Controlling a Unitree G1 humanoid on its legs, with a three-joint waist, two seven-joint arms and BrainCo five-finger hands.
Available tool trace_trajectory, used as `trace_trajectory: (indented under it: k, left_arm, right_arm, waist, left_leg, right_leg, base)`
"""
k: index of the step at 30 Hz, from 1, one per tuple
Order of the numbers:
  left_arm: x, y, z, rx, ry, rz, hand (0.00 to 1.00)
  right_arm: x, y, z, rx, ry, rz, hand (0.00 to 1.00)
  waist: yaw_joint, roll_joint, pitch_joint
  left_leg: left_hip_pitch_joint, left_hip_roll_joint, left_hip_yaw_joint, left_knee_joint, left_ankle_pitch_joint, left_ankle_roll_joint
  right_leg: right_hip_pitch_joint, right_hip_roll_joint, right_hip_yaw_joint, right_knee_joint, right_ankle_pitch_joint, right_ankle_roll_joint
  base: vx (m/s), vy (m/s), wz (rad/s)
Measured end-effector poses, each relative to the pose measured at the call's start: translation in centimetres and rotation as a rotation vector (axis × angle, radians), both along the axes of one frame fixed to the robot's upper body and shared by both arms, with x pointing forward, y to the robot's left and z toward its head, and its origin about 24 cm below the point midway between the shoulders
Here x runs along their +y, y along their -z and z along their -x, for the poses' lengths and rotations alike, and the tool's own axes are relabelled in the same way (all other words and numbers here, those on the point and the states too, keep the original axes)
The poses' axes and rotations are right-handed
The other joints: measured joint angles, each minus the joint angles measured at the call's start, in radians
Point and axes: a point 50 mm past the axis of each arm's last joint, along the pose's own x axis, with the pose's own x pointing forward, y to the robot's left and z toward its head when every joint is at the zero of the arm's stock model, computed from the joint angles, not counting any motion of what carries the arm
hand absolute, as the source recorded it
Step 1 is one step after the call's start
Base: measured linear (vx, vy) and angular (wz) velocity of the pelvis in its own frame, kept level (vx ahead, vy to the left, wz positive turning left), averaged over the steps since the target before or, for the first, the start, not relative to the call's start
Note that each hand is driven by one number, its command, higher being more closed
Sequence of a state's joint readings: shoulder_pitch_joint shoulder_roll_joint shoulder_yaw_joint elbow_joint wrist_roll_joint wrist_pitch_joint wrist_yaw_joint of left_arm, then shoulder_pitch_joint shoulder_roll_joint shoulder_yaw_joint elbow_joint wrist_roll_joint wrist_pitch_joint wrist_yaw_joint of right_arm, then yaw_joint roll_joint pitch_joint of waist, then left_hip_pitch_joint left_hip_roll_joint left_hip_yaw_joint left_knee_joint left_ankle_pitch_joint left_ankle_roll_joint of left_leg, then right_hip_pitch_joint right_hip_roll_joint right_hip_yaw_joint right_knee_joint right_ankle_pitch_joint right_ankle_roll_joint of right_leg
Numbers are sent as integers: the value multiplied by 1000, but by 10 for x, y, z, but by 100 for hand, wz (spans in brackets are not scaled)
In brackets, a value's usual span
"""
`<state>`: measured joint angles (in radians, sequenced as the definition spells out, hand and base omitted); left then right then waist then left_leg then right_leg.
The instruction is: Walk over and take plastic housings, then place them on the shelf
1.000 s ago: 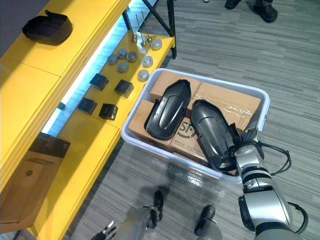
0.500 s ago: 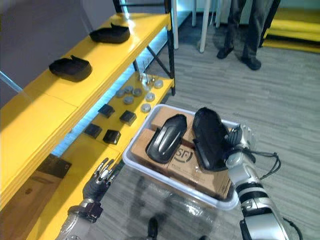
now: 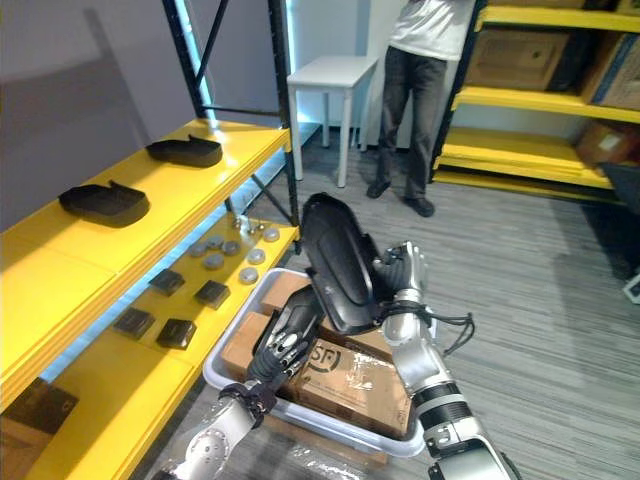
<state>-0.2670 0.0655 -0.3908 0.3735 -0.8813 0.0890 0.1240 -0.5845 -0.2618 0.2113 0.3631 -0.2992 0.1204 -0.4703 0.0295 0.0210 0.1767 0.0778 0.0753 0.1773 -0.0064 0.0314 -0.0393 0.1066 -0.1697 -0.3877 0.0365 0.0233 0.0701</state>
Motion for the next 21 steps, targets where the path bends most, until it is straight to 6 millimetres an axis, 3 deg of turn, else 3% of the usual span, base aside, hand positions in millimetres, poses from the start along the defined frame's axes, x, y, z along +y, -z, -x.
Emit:
trace_trajectory:
  k: [9, 14, 15, 21]
  left_arm:
    - [-1, -25, -16, -141, -97, 96, 0]
    - [-2, -29, -16, -154, -125, 111, 0]
    - [-2, -29, -16, -152, -127, 119, 100]
    - [-4, -28, -14, -118, -157, 100, 100]
  right_arm:
    - [37, 21, 15, 42, -174, -46, 100]
    - [48, 20, 18, 34, -238, -52, 100]
    - [48, 20, 18, 32, -240, -56, 100]
    - [55, 17, 21, 17, -281, -134, 100]
  waist:
    - [-9, -11, -41]
    - [-12, -16, -63]
    - [-12, -17, -66]
    - [-12, -20, -71]
  left_leg:
    - [21, 14, 34, -74, 37, -15]
    - [24, 16, 37, -75, 43, -14]
    - [23, 16, 37, -75, 43, -14]
    - [26, 19, 36, -74, 42, -14]
  right_leg:
    - [0, 32, 26, -64, 46, -10]
    - [6, 38, 29, -84, 53, -11]
    - [9, 40, 29, -89, 56, -11]
    - [17, 45, 29, -101, 60, -13]
  base:
    - [-40, -5, -10]
    - [2, -1, -2]
    - [0, 0, 0]
    - [0, 0, 0]
